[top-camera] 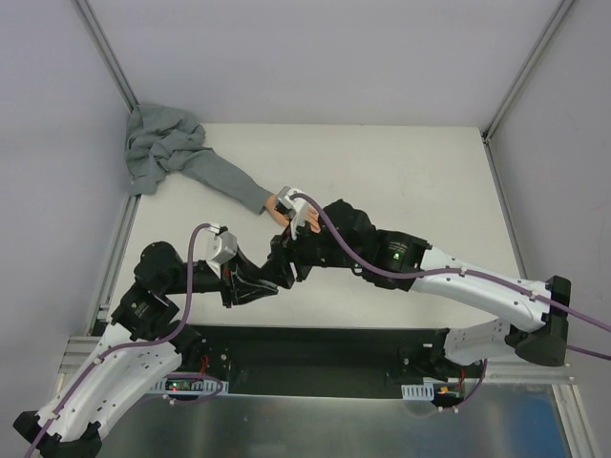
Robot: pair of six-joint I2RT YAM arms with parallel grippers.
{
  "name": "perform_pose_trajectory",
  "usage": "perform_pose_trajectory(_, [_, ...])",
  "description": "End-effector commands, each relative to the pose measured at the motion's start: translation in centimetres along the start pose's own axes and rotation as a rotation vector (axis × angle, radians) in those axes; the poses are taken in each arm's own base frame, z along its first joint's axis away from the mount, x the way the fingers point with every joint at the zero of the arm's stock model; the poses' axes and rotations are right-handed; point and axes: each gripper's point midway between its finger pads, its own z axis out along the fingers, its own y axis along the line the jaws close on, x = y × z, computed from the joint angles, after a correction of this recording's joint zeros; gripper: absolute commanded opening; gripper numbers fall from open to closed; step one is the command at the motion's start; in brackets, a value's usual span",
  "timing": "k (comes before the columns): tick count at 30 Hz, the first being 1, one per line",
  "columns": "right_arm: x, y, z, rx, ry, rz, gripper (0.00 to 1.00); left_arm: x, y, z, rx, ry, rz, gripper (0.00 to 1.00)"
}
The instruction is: Paint the nails
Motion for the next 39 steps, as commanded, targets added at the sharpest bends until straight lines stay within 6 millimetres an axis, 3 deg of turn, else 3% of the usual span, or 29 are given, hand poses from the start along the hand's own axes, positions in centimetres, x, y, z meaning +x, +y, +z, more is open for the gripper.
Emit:
perform_pose_trajectory(1, [-0.9, -3.1, -0.4, 0.326, 0.005, 0.108, 0.59, -1.6, 1.2, 0.3, -0.054, -0.071, 0.105, 0.00])
perform_pose_trajectory(2, [-1.9, -2.7, -0.7, 0.353, -0.013, 0.130, 0.62, -1.6, 1.6, 0.2, -0.074, -0.076, 0.115, 0.00])
perform_pose_trajectory(4, [-1.1, -3.5, -1.1, 0.449, 0.016, 0.181, 0.66, -1.9, 2.5, 0.1, -0.128, -0.093, 0.126, 0.00])
perform_pose_trajectory(5, [-2.0, -3.9, -1.7, 0.503, -0.018, 0.193, 0.66, -2.0, 2.8, 0.0, -0.149, -0.099, 0.136, 0.00])
perform_pose_trajectory(8, [-2.2, -4.3, -1.9, 0.559, -0.034, 0.232, 0.65, -2.4, 4.2, -0.4, -0.234, -0.123, 0.149, 0.00])
perform_pose_trajectory(13, [-2.8, -4.8, -1.8, 0.617, -0.038, 0.223, 0.58, -3.0, 6.1, -0.8, -0.340, -0.144, 0.152, 0.00])
perform_pose_trajectory(21, [-3.9, -5.1, 0.0, 0.625, -0.027, 0.162, 0.50, -2.9, 5.9, -0.6, -0.322, -0.133, 0.152, 0.00])
perform_pose_trajectory(23, [-4.0, -4.9, 0.3, 0.607, -0.026, 0.155, 0.44, -3.0, 5.8, -0.7, -0.322, -0.138, 0.155, 0.00])
perform_pose_trajectory(24, [-4.0, -4.8, 0.6, 0.594, -0.024, 0.145, 0.35, -3.1, 5.7, -0.7, -0.320, -0.141, 0.155, 0.00])
perform_pose_trajectory(25, [-3.5, -4.5, 0.9, 0.560, 0.002, 0.135, 0.05, -3.2, 5.5, -0.7, -0.314, -0.143, 0.160, 0.00])
perform_pose_trajectory(26, [-3.4, -4.2, 0.7, 0.532, 0.006, 0.124, 0.01, -3.1, 4.8, -0.6, -0.276, -0.139, 0.170, 0.00])
perform_pose_trajectory(28, [-3.2, -3.4, 0.6, 0.433, 0.025, 0.057, 0.01, -3.1, 3.2, -0.4, -0.192, -0.125, 0.203, 0.00])
perform_pose_trajectory(29, [-0.7, -3.8, 0.9, 0.387, 0.087, 0.028, 0.01, -3.1, 2.3, -0.3, -0.142, -0.117, 0.219, 0.00])
perform_pose_trajectory(30, [-1.8, 0.3, 0.5, 0.114, 0.052, -0.053, 0.00, -2.8, 0.0, -0.3, -0.023, -0.098, 0.238, 0.00])
perform_pose_trajectory(31, [-1.2, 1.0, 0.2, -0.017, 0.044, -0.092, 0.00, -2.9, -1.2, -0.3, 0.042, -0.093, 0.257, 0.00])
perform_pose_trajectory(32, [1.9, 1.0, 0.3, -0.116, 0.079, -0.096, 0.00, -2.8, -2.2, -0.4, 0.102, -0.087, 0.263, 0.00])
perform_pose_trajectory(33, [0.5, 3.1, -0.6, -0.260, -0.013, -0.140, 0.00, -2.3, -3.8, -0.6, 0.194, -0.067, 0.261, 0.00])
perform_pose_trajectory(36, [0.8, 2.1, -0.8, -0.264, 0.006, -0.134, 0.00, -2.4, -4.2, -0.6, 0.227, -0.059, 0.248, 0.00])
perform_pose_trajectory(39, [0.8, 2.4, -0.4, -0.264, -0.007, -0.127, 0.00, -2.5, -3.0, -0.2, 0.166, -0.069, 0.221, 0.00])
